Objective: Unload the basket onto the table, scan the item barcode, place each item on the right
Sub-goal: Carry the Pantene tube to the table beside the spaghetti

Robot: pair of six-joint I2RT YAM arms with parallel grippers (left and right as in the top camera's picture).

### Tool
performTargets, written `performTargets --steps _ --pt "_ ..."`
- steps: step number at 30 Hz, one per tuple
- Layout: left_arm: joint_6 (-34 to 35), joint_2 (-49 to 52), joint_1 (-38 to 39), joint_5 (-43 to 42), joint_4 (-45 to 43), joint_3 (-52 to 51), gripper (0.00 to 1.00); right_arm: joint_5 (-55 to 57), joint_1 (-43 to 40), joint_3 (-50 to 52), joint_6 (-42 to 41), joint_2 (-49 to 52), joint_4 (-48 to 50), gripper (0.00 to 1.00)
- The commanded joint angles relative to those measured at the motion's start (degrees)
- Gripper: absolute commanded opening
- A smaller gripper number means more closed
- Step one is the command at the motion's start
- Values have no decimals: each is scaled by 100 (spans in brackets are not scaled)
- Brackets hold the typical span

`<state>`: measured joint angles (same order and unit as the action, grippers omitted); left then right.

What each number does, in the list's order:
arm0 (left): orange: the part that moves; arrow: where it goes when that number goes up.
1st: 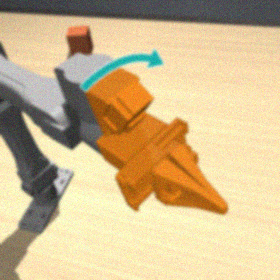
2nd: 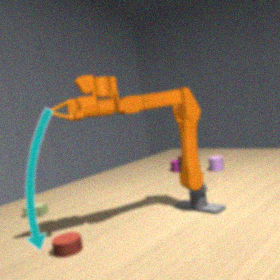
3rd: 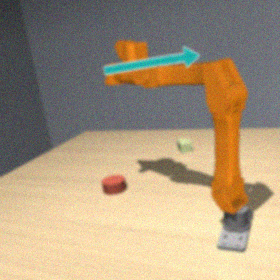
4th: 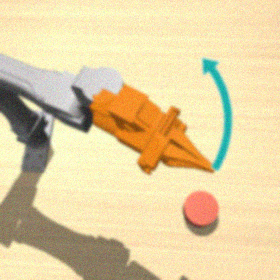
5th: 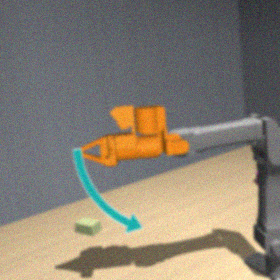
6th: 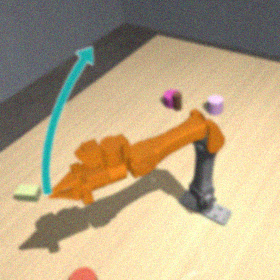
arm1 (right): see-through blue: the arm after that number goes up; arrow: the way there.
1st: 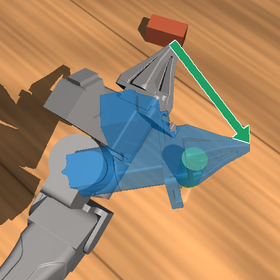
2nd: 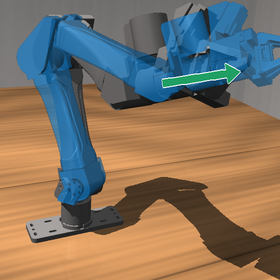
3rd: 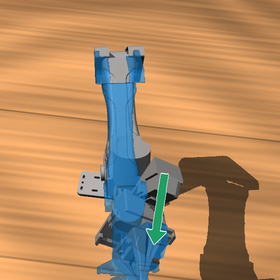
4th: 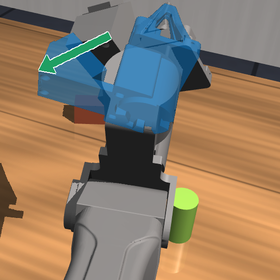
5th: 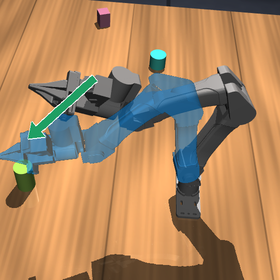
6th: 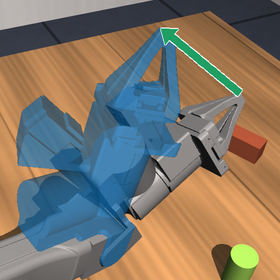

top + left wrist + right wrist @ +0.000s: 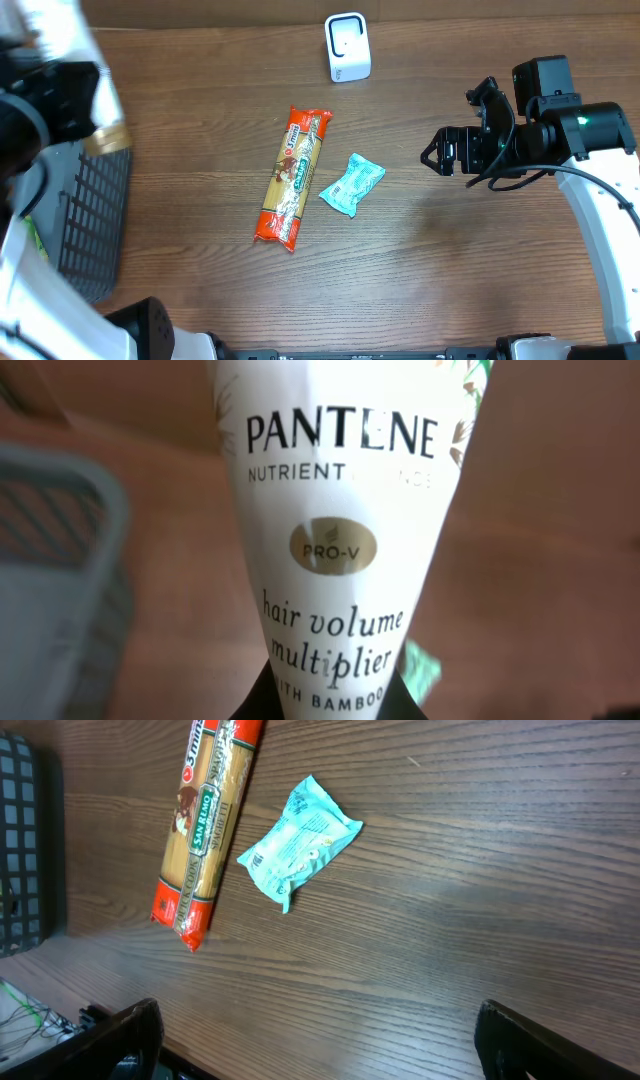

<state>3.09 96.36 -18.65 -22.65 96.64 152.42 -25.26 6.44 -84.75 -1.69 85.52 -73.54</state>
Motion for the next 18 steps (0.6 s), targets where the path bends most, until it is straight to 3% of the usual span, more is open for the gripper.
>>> performTargets --steps 1,6,10,14,18 --pt "50 407 756 597 -105 -929 4 -33 31 -109 26 -28 -17 100" --pt "85 752 1572 1071 -496 -2553 4 -31 31 -109 28 -28 -72 100" --pt "330 1064 1998 1163 -1366 -3945 4 -31 31 -109 31 -28 -72 100" --pt "774 1338 2205 1462 -2400 -5121 4 -31 31 -109 33 -28 -76 100" --pt "785 1569 2212 1558 -3248 -5974 4 -31 31 -109 105 -28 -76 100"
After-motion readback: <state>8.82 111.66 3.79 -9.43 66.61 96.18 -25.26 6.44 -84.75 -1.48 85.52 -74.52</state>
